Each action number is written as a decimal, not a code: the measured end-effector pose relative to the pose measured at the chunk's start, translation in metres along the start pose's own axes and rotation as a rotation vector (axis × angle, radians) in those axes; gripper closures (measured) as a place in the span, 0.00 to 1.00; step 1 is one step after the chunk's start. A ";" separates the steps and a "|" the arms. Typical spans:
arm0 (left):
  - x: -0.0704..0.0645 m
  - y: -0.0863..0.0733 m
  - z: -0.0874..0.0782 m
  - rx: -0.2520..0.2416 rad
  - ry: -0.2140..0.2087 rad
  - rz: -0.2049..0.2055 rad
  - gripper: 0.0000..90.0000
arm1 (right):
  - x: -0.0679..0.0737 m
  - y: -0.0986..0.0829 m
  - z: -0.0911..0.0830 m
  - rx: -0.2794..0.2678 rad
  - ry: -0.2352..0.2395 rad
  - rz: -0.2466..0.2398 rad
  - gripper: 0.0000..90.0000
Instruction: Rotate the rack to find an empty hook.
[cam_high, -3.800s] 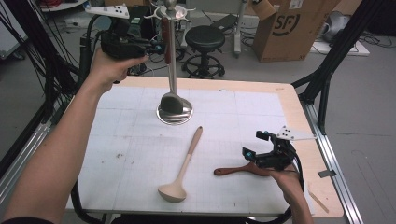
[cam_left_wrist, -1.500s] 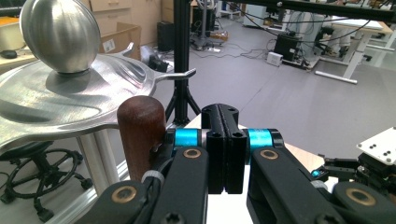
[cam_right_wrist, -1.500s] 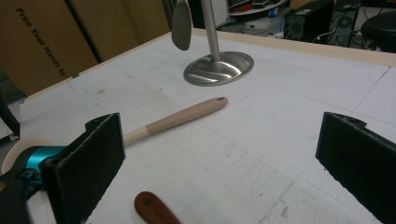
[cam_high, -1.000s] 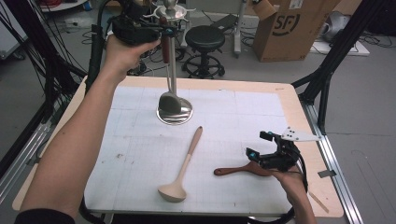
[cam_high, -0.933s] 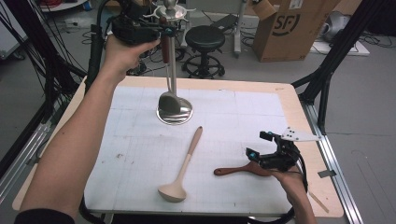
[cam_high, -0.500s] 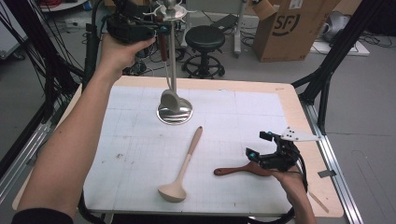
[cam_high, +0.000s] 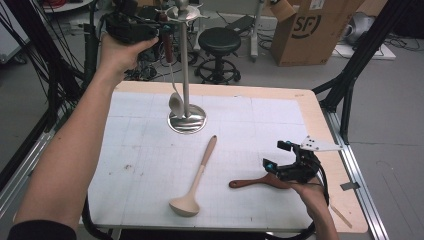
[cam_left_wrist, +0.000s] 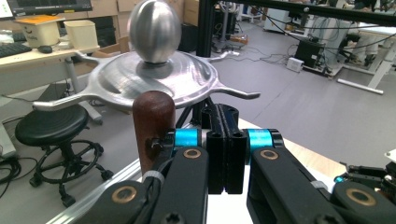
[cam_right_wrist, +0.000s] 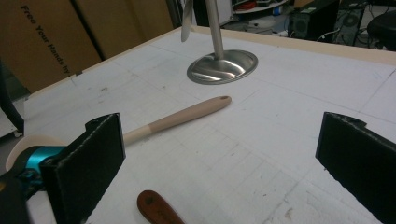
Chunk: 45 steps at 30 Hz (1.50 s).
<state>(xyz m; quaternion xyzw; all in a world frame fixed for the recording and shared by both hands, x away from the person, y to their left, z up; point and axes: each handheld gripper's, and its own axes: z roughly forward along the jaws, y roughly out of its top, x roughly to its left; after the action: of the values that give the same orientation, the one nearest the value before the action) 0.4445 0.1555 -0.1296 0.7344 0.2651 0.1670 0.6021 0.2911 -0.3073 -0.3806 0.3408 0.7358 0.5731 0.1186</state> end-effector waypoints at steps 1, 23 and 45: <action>0.001 0.000 -0.001 0.000 0.005 -0.001 1.00 | 0.000 0.000 0.000 0.000 0.001 0.001 0.00; -0.013 0.002 -0.007 0.015 -0.049 0.029 1.00 | 0.000 0.000 0.000 0.003 -0.003 -0.002 0.00; -0.033 0.000 0.020 -0.014 -0.066 -0.002 1.00 | 0.001 0.000 0.003 0.011 0.004 0.004 0.00</action>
<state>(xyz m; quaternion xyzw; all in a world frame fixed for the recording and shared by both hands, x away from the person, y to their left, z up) 0.4293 0.1196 -0.1319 0.7349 0.2445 0.1440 0.6160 0.2924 -0.3044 -0.3819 0.3420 0.7385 0.5698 0.1140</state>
